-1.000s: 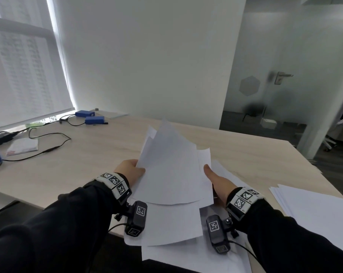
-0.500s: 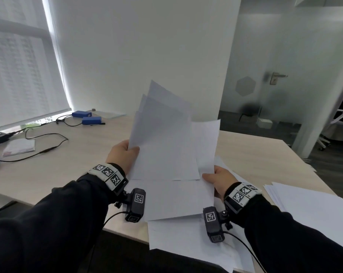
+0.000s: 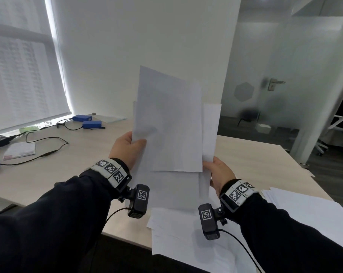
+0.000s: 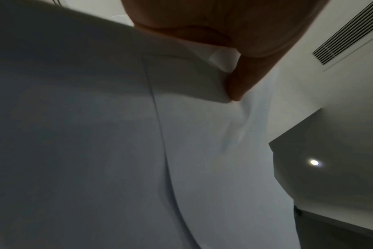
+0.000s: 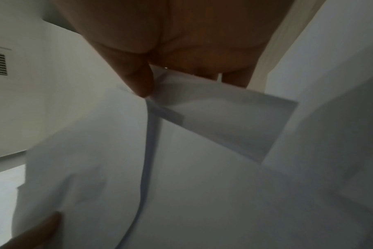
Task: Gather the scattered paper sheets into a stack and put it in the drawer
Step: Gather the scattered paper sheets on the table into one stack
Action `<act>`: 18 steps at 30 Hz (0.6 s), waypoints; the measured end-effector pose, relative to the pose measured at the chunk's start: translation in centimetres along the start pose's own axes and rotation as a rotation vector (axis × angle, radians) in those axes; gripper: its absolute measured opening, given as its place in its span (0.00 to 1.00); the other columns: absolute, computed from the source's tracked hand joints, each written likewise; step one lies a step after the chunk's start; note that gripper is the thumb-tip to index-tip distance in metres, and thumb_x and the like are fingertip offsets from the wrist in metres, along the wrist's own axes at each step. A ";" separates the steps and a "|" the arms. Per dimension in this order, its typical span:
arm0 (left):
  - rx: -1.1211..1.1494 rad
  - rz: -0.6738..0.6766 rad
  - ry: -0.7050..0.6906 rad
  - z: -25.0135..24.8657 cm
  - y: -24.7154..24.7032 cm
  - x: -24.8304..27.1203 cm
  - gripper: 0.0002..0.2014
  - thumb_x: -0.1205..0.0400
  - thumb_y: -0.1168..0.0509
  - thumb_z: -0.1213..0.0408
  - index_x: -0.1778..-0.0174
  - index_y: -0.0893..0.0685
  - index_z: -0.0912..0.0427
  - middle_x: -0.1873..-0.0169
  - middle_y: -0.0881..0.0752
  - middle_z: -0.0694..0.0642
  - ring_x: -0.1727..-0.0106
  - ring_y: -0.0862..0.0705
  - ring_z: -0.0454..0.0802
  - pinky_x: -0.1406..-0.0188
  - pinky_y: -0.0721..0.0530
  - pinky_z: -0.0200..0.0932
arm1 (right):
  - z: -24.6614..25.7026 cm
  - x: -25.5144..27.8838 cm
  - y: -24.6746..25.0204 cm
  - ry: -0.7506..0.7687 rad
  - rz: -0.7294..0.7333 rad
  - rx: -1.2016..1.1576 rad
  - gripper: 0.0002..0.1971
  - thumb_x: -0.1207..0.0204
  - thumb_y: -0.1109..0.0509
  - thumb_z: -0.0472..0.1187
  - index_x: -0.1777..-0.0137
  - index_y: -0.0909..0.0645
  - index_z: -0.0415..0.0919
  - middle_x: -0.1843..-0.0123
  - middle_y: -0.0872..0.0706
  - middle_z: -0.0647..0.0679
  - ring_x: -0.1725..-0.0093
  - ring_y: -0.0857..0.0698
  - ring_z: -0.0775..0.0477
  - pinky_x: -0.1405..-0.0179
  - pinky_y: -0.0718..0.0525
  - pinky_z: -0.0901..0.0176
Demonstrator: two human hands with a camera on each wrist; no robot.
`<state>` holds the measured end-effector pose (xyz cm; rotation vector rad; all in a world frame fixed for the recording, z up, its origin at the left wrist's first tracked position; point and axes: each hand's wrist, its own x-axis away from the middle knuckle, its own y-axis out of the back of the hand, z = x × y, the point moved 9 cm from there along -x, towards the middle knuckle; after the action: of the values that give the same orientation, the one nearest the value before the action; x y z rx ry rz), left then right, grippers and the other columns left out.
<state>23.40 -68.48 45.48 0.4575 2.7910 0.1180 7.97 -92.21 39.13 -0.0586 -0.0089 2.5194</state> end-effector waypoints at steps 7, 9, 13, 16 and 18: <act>0.220 0.059 -0.107 -4.6 -0.7 -0.8 0.12 0.26 0.29 0.57 0.47 0.11 0.50 0.52 0.07 0.52 0.49 0.08 0.56 0.42 0.11 0.59 | 4.5 -1.6 1.4 0.186 -0.090 0.054 0.33 0.38 0.29 0.74 0.40 0.17 0.52 0.40 0.10 0.52 0.39 0.12 0.46 0.33 0.18 0.39; 0.268 0.072 -0.091 -4.1 -1.1 -0.7 0.15 0.28 0.29 0.58 0.45 0.11 0.52 0.51 0.07 0.54 0.48 0.08 0.57 0.43 0.11 0.58 | 5.6 -1.4 1.4 0.239 -0.086 0.015 0.20 0.30 0.26 0.59 0.42 0.16 0.50 0.43 0.08 0.49 0.41 0.10 0.45 0.33 0.17 0.40; 0.291 0.152 0.000 -0.8 -2.7 -0.3 0.13 0.27 0.27 0.68 0.47 0.11 0.55 0.53 0.06 0.56 0.52 0.08 0.56 0.43 0.12 0.58 | 4.9 -1.2 1.9 0.229 -0.069 -0.009 0.06 0.18 0.31 0.36 0.44 0.17 0.45 0.45 0.09 0.43 0.44 0.11 0.37 0.38 0.14 0.41; 0.310 0.215 0.095 1.6 -3.7 0.1 0.11 0.25 0.27 0.75 0.49 0.11 0.61 0.52 0.07 0.61 0.51 0.09 0.61 0.39 0.14 0.62 | 3.4 -1.2 2.5 0.194 -0.050 -0.008 0.10 0.20 0.29 0.32 0.40 0.18 0.41 0.43 0.10 0.38 0.41 0.12 0.32 0.38 0.15 0.37; 0.356 0.239 0.133 1.9 -4.0 0.3 0.15 0.29 0.26 0.76 0.46 0.13 0.66 0.50 0.08 0.64 0.51 0.10 0.63 0.41 0.14 0.61 | 3.0 -1.2 3.2 0.197 -0.061 -0.024 0.11 0.22 0.28 0.31 0.41 0.18 0.42 0.44 0.09 0.41 0.43 0.10 0.35 0.39 0.14 0.39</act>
<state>22.57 -72.08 43.04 0.8984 2.8810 -0.3121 6.99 -95.47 42.13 -0.3116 0.0384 2.4421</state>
